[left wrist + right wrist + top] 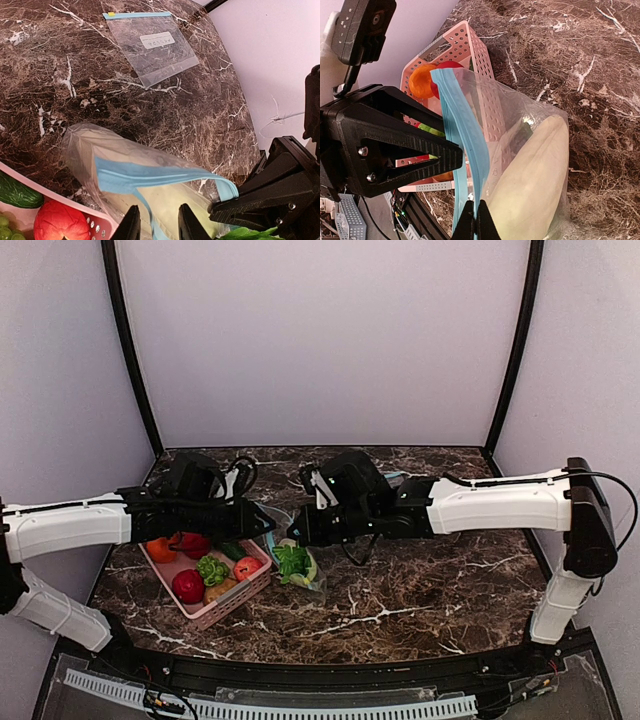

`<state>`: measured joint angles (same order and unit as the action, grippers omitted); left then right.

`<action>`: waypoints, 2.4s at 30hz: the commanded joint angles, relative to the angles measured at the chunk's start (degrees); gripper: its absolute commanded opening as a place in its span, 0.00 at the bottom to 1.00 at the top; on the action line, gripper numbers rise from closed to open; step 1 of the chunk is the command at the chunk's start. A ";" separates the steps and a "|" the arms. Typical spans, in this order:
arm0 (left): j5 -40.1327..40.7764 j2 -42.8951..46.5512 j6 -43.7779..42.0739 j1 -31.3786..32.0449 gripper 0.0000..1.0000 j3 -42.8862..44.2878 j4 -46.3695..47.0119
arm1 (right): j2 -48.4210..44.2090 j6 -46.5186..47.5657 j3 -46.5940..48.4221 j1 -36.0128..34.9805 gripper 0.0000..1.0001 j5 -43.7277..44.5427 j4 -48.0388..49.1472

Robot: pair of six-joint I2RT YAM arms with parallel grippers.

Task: Place the food in the zip-top bag and seal the zipper
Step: Pass from the right arm to the left, then adjust the fake vegetable in the zipper food storage bag.

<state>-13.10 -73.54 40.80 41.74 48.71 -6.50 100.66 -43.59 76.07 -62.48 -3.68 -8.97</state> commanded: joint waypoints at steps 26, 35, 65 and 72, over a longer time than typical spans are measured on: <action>-11.08 1.25 6.40 -0.17 0.01 -3.54 5.68 | -4.80 6.50 1.78 1.33 0.26 10.22 -13.24; -11.80 0.98 6.28 -0.17 0.01 -2.51 6.09 | -11.00 15.18 7.29 0.91 0.62 7.44 -27.69; -13.34 1.84 5.66 -0.08 0.01 -2.74 5.29 | 12.33 15.35 29.71 -6.00 0.21 10.98 -46.13; -13.18 1.95 5.63 -0.09 0.01 -2.65 5.25 | 13.13 13.74 25.49 -6.08 0.20 9.73 -46.23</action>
<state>-25.76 -72.97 47.13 41.74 45.08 -0.95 113.03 -28.40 103.74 -68.31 5.85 -53.30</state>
